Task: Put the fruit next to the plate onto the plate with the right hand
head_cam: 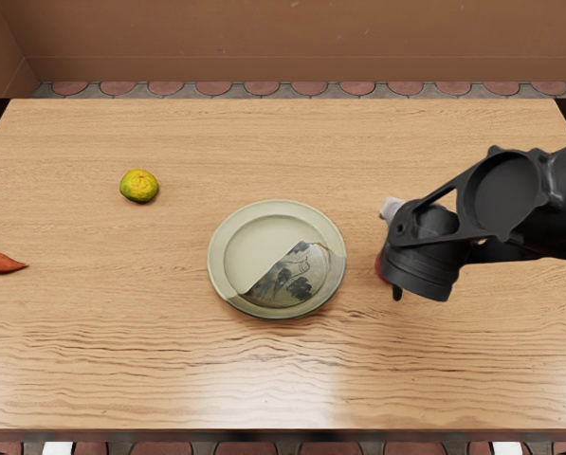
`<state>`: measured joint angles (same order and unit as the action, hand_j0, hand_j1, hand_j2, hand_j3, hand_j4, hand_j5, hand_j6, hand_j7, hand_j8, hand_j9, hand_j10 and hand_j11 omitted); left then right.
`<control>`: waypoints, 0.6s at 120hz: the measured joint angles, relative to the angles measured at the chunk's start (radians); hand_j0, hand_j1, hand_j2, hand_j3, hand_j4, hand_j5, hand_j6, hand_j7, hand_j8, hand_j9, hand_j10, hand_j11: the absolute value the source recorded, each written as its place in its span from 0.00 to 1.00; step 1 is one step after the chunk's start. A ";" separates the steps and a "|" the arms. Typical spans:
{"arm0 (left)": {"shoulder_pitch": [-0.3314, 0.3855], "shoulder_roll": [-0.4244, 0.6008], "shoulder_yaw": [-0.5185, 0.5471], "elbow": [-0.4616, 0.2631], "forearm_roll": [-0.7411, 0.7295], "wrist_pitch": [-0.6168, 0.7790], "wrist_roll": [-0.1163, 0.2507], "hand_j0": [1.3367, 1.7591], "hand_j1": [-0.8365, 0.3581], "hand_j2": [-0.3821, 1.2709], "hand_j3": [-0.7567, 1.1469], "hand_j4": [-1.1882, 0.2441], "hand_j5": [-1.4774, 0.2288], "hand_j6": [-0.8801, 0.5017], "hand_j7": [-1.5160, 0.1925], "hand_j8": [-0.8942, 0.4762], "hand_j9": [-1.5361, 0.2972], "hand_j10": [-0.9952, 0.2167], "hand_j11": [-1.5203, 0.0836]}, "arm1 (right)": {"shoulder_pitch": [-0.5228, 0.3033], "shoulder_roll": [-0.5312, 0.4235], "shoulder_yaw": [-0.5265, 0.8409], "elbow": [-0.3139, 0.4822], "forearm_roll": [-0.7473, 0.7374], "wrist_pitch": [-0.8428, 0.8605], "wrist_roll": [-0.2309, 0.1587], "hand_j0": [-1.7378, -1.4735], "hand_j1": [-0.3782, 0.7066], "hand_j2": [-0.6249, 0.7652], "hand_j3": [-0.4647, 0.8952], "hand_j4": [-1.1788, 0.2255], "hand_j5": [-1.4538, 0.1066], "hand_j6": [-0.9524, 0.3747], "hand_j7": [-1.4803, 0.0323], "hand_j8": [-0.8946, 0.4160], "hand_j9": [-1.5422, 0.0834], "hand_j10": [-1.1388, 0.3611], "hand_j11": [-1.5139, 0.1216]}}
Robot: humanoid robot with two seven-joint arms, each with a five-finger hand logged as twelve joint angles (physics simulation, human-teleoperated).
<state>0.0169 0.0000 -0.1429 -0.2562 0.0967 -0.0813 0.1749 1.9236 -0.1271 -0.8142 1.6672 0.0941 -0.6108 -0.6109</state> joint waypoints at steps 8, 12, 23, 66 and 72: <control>0.000 0.000 0.000 0.000 0.000 0.000 0.000 0.76 0.98 0.23 0.40 0.82 0.86 0.63 0.88 0.65 0.83 0.81 0.94 | -0.001 0.010 -0.017 -0.003 0.004 0.000 0.000 0.30 0.22 0.42 0.34 0.71 0.78 0.58 0.83 0.55 0.81 0.64 0.78; 0.000 0.000 0.000 0.000 0.000 0.000 0.000 0.76 0.98 0.23 0.40 0.82 0.86 0.63 0.88 0.65 0.83 0.81 0.94 | -0.005 0.018 -0.028 -0.006 0.006 0.000 0.000 0.30 0.23 0.42 0.34 0.71 0.78 0.58 0.82 0.54 0.80 0.64 0.78; 0.000 0.000 0.000 0.000 0.000 0.000 0.000 0.76 0.98 0.23 0.40 0.82 0.86 0.63 0.88 0.65 0.83 0.81 0.94 | -0.023 0.037 -0.057 -0.017 0.009 0.000 0.000 0.30 0.25 0.42 0.34 0.70 0.77 0.57 0.81 0.53 0.79 0.63 0.77; 0.000 0.000 0.000 0.000 0.000 0.000 0.000 0.76 0.98 0.23 0.40 0.82 0.86 0.63 0.88 0.65 0.83 0.81 0.94 | -0.057 0.110 -0.145 -0.072 0.049 0.000 0.000 0.30 0.27 0.42 0.34 0.68 0.75 0.55 0.79 0.51 0.77 0.61 0.75; 0.000 0.000 0.000 0.000 0.000 0.000 0.000 0.76 0.98 0.23 0.40 0.82 0.86 0.63 0.88 0.65 0.83 0.81 0.94 | -0.061 0.115 -0.151 -0.080 0.051 0.000 0.000 0.30 0.27 0.42 0.34 0.68 0.75 0.55 0.79 0.51 0.77 0.61 0.75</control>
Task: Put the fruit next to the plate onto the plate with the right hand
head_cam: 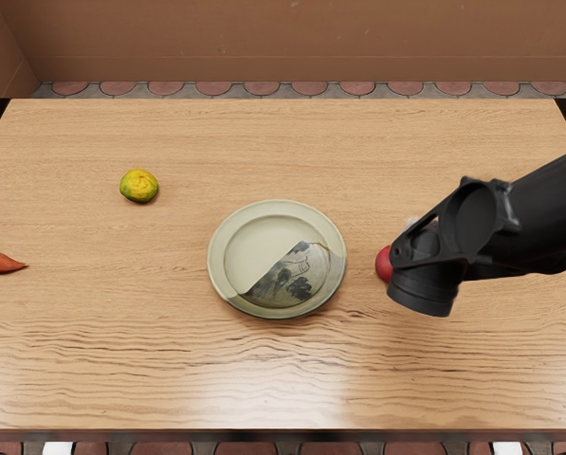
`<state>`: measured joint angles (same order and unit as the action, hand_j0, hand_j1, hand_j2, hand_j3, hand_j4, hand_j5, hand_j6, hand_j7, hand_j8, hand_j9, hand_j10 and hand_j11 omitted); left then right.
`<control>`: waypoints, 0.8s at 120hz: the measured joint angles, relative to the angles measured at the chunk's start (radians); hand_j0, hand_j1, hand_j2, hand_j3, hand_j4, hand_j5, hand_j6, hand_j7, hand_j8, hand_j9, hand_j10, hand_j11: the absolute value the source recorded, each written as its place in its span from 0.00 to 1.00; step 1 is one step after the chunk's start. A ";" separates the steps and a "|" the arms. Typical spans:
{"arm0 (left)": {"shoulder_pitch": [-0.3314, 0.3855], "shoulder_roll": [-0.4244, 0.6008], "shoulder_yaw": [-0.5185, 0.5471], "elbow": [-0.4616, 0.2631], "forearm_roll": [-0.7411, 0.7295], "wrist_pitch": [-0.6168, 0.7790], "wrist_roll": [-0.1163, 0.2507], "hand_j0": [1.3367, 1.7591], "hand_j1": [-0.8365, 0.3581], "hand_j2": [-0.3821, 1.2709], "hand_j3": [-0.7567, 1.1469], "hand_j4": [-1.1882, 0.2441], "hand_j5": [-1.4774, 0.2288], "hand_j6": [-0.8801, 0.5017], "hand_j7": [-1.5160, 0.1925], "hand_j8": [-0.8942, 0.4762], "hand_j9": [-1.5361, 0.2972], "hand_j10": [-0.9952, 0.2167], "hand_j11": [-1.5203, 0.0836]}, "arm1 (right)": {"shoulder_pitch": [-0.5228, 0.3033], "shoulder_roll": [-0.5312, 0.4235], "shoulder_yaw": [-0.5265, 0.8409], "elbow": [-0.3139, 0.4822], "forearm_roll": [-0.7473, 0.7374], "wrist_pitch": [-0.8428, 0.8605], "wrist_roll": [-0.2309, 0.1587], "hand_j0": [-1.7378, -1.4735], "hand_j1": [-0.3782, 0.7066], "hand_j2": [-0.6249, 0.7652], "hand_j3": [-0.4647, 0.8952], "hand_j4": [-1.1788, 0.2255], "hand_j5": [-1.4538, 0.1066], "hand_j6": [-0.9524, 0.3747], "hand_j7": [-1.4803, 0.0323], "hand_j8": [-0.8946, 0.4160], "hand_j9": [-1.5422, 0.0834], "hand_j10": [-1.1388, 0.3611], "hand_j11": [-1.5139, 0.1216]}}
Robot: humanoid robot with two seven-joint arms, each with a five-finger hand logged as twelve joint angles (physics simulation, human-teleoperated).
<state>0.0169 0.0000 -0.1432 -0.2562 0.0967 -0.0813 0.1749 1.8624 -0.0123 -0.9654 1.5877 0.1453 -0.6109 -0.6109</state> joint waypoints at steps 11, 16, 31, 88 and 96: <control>0.000 0.000 0.000 0.000 0.000 0.000 0.000 0.76 0.98 0.23 0.40 0.82 0.86 0.63 0.88 0.65 0.83 0.81 0.94 | -0.003 0.005 -0.006 -0.009 0.002 0.000 0.000 0.30 0.28 0.42 0.34 0.68 0.74 0.55 0.79 0.51 0.77 0.61 0.75; 0.000 0.000 0.000 0.000 0.000 0.000 0.000 0.76 0.98 0.23 0.40 0.82 0.86 0.63 0.88 0.65 0.83 0.81 0.94 | -0.004 0.007 -0.007 -0.012 0.003 0.000 0.000 0.30 0.28 0.42 0.34 0.68 0.74 0.55 0.79 0.51 0.77 0.61 0.75; 0.000 0.000 0.000 0.000 0.000 0.000 0.000 0.76 0.98 0.23 0.40 0.82 0.86 0.63 0.88 0.65 0.83 0.81 0.94 | -0.002 0.011 -0.011 -0.015 0.012 0.000 0.000 0.30 0.28 0.42 0.34 0.68 0.74 0.55 0.79 0.51 0.77 0.61 0.75; 0.000 0.000 0.000 0.000 0.000 0.000 0.000 0.76 0.98 0.23 0.40 0.82 0.86 0.63 0.88 0.65 0.83 0.81 0.94 | 0.088 0.012 -0.055 0.021 0.183 0.000 0.000 0.30 0.28 0.42 0.34 0.68 0.74 0.55 0.78 0.51 0.77 0.61 0.75; 0.000 0.000 0.000 0.000 0.000 0.000 0.000 0.76 0.98 0.23 0.40 0.82 0.86 0.63 0.88 0.65 0.83 0.81 0.94 | 0.089 0.012 -0.039 0.029 0.188 0.000 0.000 0.30 0.28 0.42 0.34 0.68 0.74 0.55 0.78 0.51 0.77 0.61 0.74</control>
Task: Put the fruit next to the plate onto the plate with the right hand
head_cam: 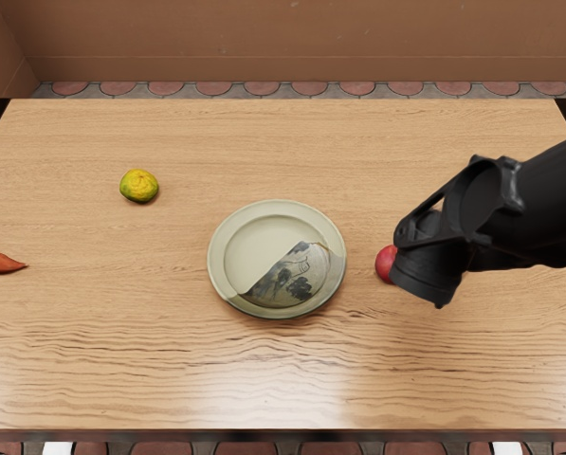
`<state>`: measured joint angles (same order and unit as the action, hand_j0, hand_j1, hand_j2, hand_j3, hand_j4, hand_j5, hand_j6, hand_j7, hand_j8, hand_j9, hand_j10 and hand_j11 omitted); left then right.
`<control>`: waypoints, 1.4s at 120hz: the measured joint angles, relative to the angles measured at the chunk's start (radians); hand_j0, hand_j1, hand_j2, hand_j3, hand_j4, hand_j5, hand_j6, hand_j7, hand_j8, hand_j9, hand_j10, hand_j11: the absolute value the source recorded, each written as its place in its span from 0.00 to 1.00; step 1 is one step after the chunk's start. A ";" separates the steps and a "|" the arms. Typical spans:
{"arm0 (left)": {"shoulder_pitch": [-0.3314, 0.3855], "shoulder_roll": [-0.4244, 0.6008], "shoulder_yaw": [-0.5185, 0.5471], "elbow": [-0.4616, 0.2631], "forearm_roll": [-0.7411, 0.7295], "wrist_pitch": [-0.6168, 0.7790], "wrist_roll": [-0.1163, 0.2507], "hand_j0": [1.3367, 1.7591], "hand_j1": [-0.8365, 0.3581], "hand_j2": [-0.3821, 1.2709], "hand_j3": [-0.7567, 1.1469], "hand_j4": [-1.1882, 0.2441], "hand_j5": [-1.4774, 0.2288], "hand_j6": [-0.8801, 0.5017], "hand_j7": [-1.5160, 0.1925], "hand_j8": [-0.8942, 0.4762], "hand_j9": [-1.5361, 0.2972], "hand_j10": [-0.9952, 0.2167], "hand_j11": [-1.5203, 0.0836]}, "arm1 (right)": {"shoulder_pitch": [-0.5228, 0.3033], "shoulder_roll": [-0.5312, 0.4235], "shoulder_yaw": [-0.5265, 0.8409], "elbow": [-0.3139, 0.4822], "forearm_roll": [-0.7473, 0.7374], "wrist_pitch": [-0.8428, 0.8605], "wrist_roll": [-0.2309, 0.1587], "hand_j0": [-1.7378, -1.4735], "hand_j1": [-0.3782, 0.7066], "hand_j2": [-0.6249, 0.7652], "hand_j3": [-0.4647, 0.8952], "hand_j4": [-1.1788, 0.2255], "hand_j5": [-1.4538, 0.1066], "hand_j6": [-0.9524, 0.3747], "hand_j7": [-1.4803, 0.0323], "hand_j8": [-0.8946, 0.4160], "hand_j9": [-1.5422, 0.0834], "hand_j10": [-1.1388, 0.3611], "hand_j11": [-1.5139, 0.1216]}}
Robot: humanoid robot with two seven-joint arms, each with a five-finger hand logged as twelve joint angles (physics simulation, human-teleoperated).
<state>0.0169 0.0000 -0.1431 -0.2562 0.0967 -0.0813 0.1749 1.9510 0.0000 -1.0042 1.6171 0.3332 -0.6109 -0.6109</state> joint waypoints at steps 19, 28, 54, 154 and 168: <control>0.000 0.000 0.000 0.000 0.000 0.000 0.000 0.76 0.98 0.23 0.40 0.82 0.86 0.63 0.88 0.65 0.83 0.81 0.94 | -0.001 0.000 0.014 0.007 0.005 0.000 0.000 0.30 0.28 0.42 0.34 0.67 0.74 0.54 0.78 0.51 0.76 0.60 0.74; 0.000 0.000 0.000 0.000 0.000 0.000 0.000 0.76 0.98 0.23 0.40 0.82 0.86 0.63 0.88 0.65 0.83 0.81 0.94 | -0.007 0.000 0.011 0.007 0.005 0.000 0.000 0.30 0.29 0.42 0.34 0.67 0.73 0.54 0.77 0.50 0.76 0.60 0.74; 0.000 0.000 0.000 0.000 0.000 0.000 0.000 0.76 0.98 0.23 0.40 0.82 0.86 0.63 0.88 0.65 0.83 0.81 0.94 | -0.057 0.000 -0.026 -0.035 0.005 0.000 0.000 0.30 0.30 0.41 0.34 0.66 0.72 0.53 0.76 0.49 0.75 0.59 0.73; 0.000 0.000 0.000 0.000 0.000 0.000 0.000 0.76 0.98 0.23 0.40 0.82 0.86 0.63 0.88 0.65 0.83 0.81 0.94 | -0.073 0.000 0.074 -0.120 -0.019 0.000 0.000 0.30 0.25 0.42 0.34 0.70 0.77 0.57 0.81 0.53 0.79 0.63 0.77; 0.000 0.000 0.000 0.000 0.000 0.000 0.000 0.76 0.98 0.23 0.40 0.82 0.86 0.63 0.88 0.65 0.83 0.81 0.94 | -0.073 0.000 0.091 -0.125 -0.026 0.000 0.000 0.30 0.23 0.42 0.34 0.71 0.78 0.58 0.82 0.54 0.80 0.64 0.78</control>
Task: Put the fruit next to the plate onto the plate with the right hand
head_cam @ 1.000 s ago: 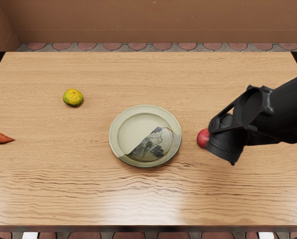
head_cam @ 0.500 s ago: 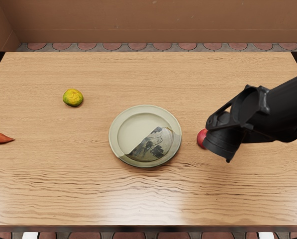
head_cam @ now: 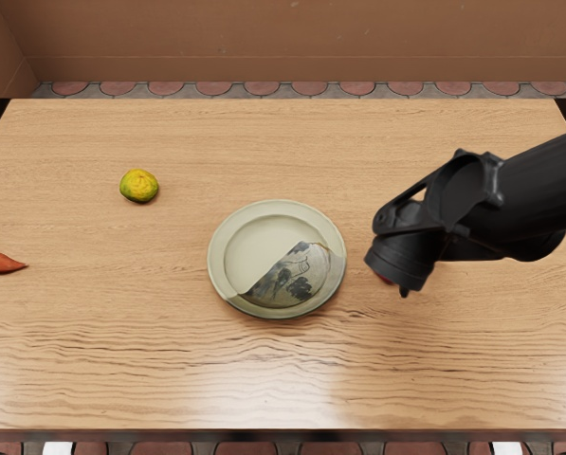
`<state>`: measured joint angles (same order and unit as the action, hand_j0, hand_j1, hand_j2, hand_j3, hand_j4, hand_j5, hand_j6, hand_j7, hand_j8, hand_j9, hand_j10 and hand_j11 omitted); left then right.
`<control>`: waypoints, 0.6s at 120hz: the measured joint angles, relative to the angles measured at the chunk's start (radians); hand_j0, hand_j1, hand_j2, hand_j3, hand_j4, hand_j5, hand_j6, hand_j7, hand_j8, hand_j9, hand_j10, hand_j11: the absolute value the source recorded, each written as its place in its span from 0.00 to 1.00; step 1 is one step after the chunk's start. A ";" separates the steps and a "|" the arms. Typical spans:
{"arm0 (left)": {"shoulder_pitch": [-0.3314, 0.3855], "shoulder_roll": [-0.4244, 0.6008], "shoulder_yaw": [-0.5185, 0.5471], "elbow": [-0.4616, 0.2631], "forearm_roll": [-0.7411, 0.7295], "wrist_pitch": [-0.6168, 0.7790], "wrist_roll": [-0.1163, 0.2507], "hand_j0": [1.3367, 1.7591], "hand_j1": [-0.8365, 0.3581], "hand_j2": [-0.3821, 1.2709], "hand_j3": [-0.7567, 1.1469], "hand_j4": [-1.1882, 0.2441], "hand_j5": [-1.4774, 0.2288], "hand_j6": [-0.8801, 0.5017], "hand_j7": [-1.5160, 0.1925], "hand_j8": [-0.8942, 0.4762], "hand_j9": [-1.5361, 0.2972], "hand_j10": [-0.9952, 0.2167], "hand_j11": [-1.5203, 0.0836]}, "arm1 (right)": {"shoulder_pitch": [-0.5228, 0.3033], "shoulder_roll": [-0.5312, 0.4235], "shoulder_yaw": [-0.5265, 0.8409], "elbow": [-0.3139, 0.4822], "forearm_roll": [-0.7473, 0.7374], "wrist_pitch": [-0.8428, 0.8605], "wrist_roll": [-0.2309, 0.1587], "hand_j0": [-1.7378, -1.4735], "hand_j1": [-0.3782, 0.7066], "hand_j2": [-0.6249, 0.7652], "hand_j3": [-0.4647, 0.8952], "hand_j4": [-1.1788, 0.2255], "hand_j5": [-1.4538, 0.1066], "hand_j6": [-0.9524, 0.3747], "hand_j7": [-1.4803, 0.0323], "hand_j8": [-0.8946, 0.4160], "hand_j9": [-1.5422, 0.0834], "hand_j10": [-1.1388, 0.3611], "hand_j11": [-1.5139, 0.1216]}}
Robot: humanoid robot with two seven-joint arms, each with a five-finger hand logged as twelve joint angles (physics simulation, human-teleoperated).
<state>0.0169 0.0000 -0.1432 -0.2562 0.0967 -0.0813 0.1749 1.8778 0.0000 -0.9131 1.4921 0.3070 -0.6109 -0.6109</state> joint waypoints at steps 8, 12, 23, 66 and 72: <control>0.000 0.000 0.000 0.000 0.000 0.000 0.000 0.76 0.98 0.23 0.40 0.82 0.86 0.63 0.88 0.65 0.83 0.81 0.94 | -0.001 0.000 0.009 -0.001 -0.006 0.000 0.000 0.30 0.23 0.42 0.34 0.71 0.78 0.58 0.82 0.54 0.80 0.64 0.78; 0.000 0.000 0.000 0.000 0.000 0.000 0.000 0.76 0.98 0.23 0.40 0.82 0.86 0.63 0.88 0.65 0.83 0.81 0.94 | -0.002 0.000 0.016 -0.002 -0.011 0.000 0.000 0.30 0.23 0.42 0.34 0.71 0.78 0.58 0.82 0.54 0.80 0.64 0.78; 0.000 0.000 0.000 0.000 0.000 0.000 0.000 0.76 0.98 0.23 0.40 0.82 0.86 0.63 0.88 0.65 0.83 0.81 0.94 | -0.003 0.000 0.028 -0.007 -0.018 0.000 0.000 0.30 0.22 0.42 0.34 0.71 0.78 0.58 0.83 0.55 0.81 0.64 0.79; 0.000 0.000 0.000 0.000 0.000 0.000 0.000 0.76 0.98 0.23 0.40 0.82 0.86 0.63 0.88 0.65 0.83 0.81 0.94 | -0.029 0.000 0.030 -0.038 -0.032 0.000 0.000 0.30 0.25 0.42 0.34 0.69 0.76 0.56 0.80 0.53 0.78 0.62 0.76; 0.000 0.000 0.000 0.000 0.000 0.000 0.000 0.76 0.98 0.23 0.40 0.82 0.86 0.63 0.88 0.65 0.83 0.81 0.94 | -0.042 0.000 0.031 -0.046 -0.039 0.000 0.000 0.30 0.26 0.42 0.34 0.69 0.76 0.56 0.80 0.52 0.78 0.62 0.76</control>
<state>0.0169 0.0000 -0.1432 -0.2562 0.0967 -0.0813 0.1749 1.8360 0.0000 -0.8826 1.4460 0.2682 -0.6109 -0.6109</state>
